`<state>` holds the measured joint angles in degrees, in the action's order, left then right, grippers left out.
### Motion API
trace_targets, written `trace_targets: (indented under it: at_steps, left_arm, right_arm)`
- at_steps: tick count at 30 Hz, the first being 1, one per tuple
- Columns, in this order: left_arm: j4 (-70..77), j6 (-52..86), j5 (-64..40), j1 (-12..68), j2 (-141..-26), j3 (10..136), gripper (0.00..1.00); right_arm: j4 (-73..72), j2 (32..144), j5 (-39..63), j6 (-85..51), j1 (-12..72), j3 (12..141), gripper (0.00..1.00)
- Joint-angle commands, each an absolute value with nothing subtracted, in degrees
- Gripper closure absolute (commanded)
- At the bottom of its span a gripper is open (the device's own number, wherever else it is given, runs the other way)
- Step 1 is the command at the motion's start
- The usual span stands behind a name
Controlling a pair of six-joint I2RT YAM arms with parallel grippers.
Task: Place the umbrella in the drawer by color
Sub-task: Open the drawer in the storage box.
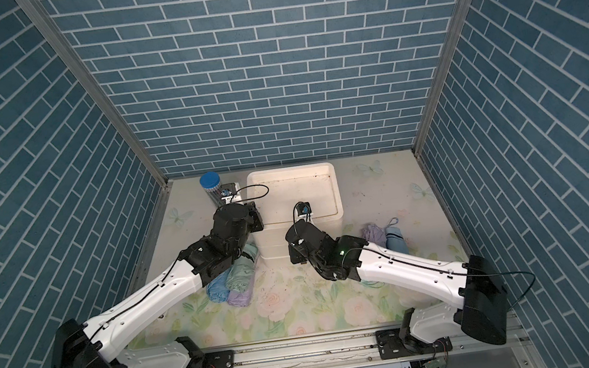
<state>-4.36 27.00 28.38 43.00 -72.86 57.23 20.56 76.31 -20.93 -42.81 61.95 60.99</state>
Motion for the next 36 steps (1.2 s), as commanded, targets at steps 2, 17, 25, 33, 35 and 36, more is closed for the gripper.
trace_targets:
  at_steps: [2,17,25,33,35,36]
  left_arm:
    - [-7.4,28.2,23.7,45.0,-73.5,54.8,0.98]
    - [-9.9,39.8,31.8,45.4,-76.1,55.0,1.00]
    - [-8.9,34.1,32.2,45.4,-79.2,58.0,1.00]
    - [-8.4,31.4,33.9,45.0,-80.7,60.1,1.00]
    - [-8.1,30.1,33.8,45.0,-81.0,60.5,1.00]
    - [-8.2,29.8,34.0,44.9,-81.3,60.9,1.00]
  right_arm:
    - [14.8,76.8,-26.5,-42.3,59.0,61.7,0.77]
    - [10.9,70.5,-17.8,-35.2,59.7,55.2,1.00]
    - [15.1,62.7,-25.7,-34.9,71.1,51.6,1.00]
    - [18.3,56.0,-28.8,-36.5,79.0,48.4,1.00]
    - [19.9,54.8,-30.3,-36.9,80.7,48.0,1.00]
    - [20.5,54.3,-30.8,-37.2,81.2,47.8,1.00]
